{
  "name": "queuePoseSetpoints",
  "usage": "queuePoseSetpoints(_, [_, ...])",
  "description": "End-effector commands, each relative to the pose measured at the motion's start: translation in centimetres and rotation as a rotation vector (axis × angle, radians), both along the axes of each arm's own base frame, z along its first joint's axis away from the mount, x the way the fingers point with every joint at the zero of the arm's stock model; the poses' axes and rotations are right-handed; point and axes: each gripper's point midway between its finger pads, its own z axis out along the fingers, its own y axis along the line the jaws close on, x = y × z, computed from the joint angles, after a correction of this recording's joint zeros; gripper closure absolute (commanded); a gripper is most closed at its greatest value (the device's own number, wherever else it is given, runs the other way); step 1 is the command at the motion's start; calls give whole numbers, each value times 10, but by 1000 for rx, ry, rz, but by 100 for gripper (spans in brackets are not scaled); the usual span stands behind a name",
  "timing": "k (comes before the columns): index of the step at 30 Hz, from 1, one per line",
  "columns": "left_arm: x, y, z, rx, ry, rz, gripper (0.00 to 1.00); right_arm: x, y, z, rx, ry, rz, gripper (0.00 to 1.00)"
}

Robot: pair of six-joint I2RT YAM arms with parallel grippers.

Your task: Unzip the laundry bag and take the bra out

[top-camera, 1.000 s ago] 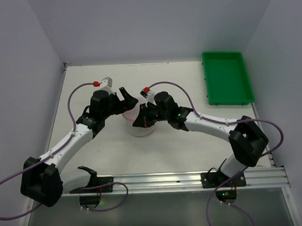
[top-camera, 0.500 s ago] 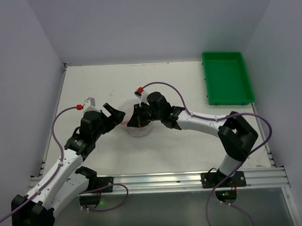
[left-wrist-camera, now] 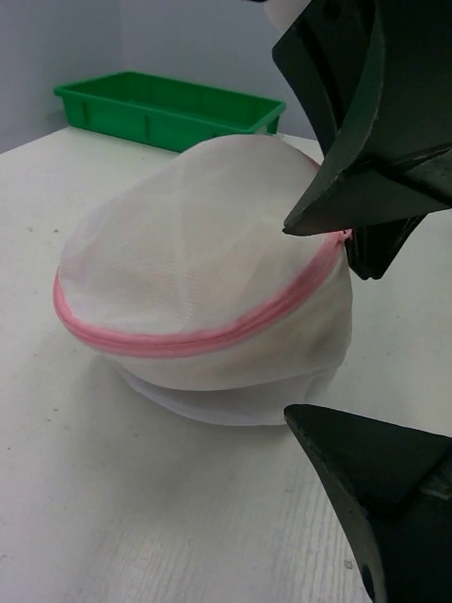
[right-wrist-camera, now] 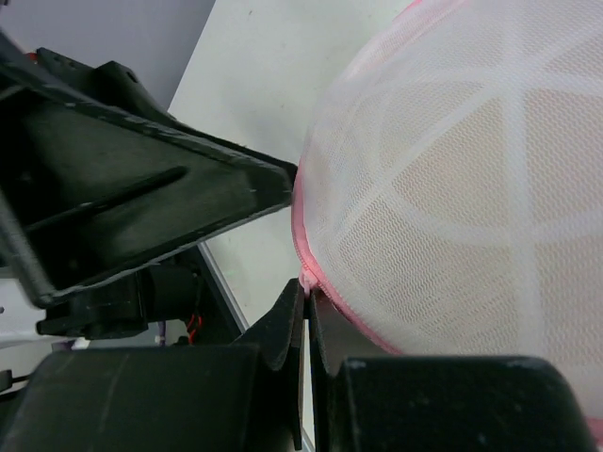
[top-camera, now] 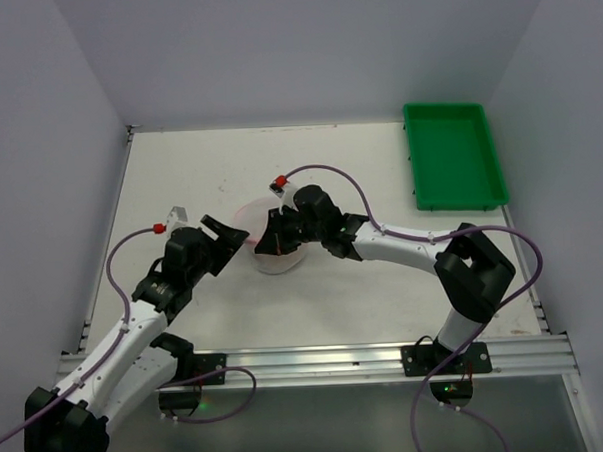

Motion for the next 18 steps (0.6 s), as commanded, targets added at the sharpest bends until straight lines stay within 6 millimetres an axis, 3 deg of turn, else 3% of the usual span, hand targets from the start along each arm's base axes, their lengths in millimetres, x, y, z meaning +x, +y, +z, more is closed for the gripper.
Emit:
queuePoseSetpoints(1, [16,-20,20,-123,-58,-4,26,0,5,11,38,-35,5,100])
queuePoseSetpoints(2, [17,-23,21,-142,-58,1,34,-2,6,10,35,-34,10,100])
queuePoseSetpoints(7, [23,-43,15,-151,-42,-5,53,-5,6,7,25,-33,19,100])
queuePoseSetpoints(10, [27,-44,14,-138,-41,13,79,-5,-7,2,-27,-63,11,100])
queuePoseSetpoints(11, [28,-42,15,-121,-52,20,97,-3,-18,-5,-69,-59,-2,100])
queuePoseSetpoints(12, [28,-40,17,-104,-62,18,100,-1,-26,0,-77,-75,-14,100])
queuePoseSetpoints(14, [31,-32,22,-48,-85,28,100,15,-55,-1,-105,-75,-65,100])
queuePoseSetpoints(15, [31,-30,25,-25,-96,21,100,15,-72,-12,-124,-50,-84,100])
queuePoseSetpoints(16, [34,-25,27,1,-103,22,100,18,-86,0,-94,-58,-99,100])
queuePoseSetpoints(17, [35,-23,31,32,-120,-4,100,29,-113,-12,-113,-38,-157,100])
queuePoseSetpoints(18, [37,-25,37,36,-148,-26,100,33,-124,-10,-116,-52,-182,100])
